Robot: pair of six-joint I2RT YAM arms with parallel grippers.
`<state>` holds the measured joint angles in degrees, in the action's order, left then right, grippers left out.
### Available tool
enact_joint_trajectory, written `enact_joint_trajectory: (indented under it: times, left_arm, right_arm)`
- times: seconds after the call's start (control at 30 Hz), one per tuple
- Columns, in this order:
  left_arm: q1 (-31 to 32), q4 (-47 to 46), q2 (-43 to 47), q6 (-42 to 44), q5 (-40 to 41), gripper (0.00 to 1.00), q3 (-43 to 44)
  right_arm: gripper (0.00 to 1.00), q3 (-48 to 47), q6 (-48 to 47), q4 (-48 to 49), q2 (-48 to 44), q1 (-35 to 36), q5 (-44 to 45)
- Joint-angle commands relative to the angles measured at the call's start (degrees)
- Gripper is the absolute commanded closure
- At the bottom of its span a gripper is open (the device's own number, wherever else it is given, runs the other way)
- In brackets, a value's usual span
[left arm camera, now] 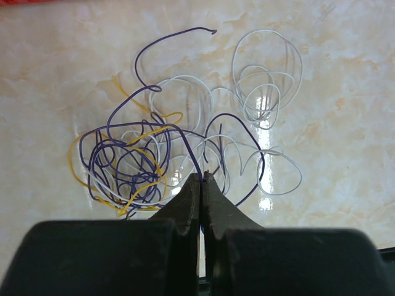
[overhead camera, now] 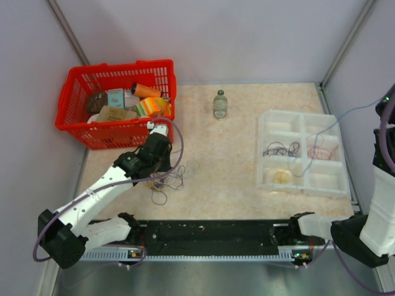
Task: Untangle the cables
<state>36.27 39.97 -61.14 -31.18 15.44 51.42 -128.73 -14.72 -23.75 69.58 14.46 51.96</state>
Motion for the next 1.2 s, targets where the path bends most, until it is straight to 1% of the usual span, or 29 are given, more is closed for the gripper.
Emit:
enact_joint_trajectory:
  times: [0.0, 0.1, 0.2, 0.3, 0.37, 0.43, 0.47, 0.53, 0.6, 0.63, 0.7, 0.77, 0.9, 1.07, 1.17]
  left_arm:
    - [-0.5, -4.5, -1.5, 3.3, -3.1, 1.00, -0.4]
    - [-0.9, -5.0, -2.9, 4.9, -4.0, 1.00, -0.4]
    - [-1.7, -7.0, -3.9, 6.2, -7.8, 1.00, -0.4]
    - [-1.9, -7.3, -4.9, 6.6, -8.4, 1.00, 0.3]
    - [-2.2, -6.8, -5.4, 7.4, -8.2, 1.00, 0.6]
    - [-2.6, -6.1, -5.8, 8.2, -8.2, 1.00, 1.0]
    - [-2.9, -6.1, -6.0, 8.5, -8.5, 1.00, 1.0]
    - [-3.6, -6.0, -6.1, 8.8, -9.1, 1.00, 0.9]
    - [-4.0, -6.0, -6.2, 8.8, -9.6, 1.00, 0.8]
    - [-4.2, -6.1, -6.4, 8.9, -9.7, 1.00, 0.8]
    - [-4.5, -6.1, -6.6, 9.0, -9.7, 1.00, 0.9]
    - [-4.7, -6.0, -6.9, 8.9, -9.8, 1.00, 0.7]
    - [-5.1, -5.8, -7.1, 8.9, -9.9, 1.00, 0.7]
    - [-5.2, -5.2, -8.3, 9.0, -10.3, 1.00, 1.1]
    - [-5.2, -5.1, -8.6, 9.0, -10.3, 1.00, 0.9]
  right_arm:
    - [1.00, -0.7, -14.5, 13.9, 3.4, -0.5, 5.4]
    - [1.00, 1.1, -18.1, 17.4, 4.3, -0.7, 5.5]
    - [1.00, 6.5, -17.0, 18.6, 4.0, -2.8, 6.0]
    - [1.00, 15.1, -12.7, 18.3, 1.9, -5.7, 7.8]
    - [1.00, 21.4, -8.2, 17.0, -1.0, -7.7, 7.9]
    - [1.00, 24.0, -4.1, 14.6, -2.4, -9.6, 8.3]
    - [1.00, 23.4, -2.8, 13.3, -2.1, -10.1, 8.5]
    - [1.00, 17.3, -1.7, 8.5, 0.5, -10.1, 7.9]
    - [1.00, 11.5, -4.9, 7.9, 3.0, -10.0, 8.6]
    - [1.00, 9.9, -8.1, 9.1, 3.6, -10.0, 8.8]
    - [1.00, 10.1, -12.9, 13.7, 2.9, -10.1, 8.8]
    - [1.00, 10.5, -14.3, 14.9, 1.7, -10.1, 9.4]
    - [1.00, 10.6, -15.7, 14.4, 0.4, -10.0, 10.9]
    - [1.00, 11.2, -18.0, 16.5, -1.2, -10.1, 11.0]
    - [1.00, 9.6, -18.8, 16.8, -1.2, -10.0, 10.8]
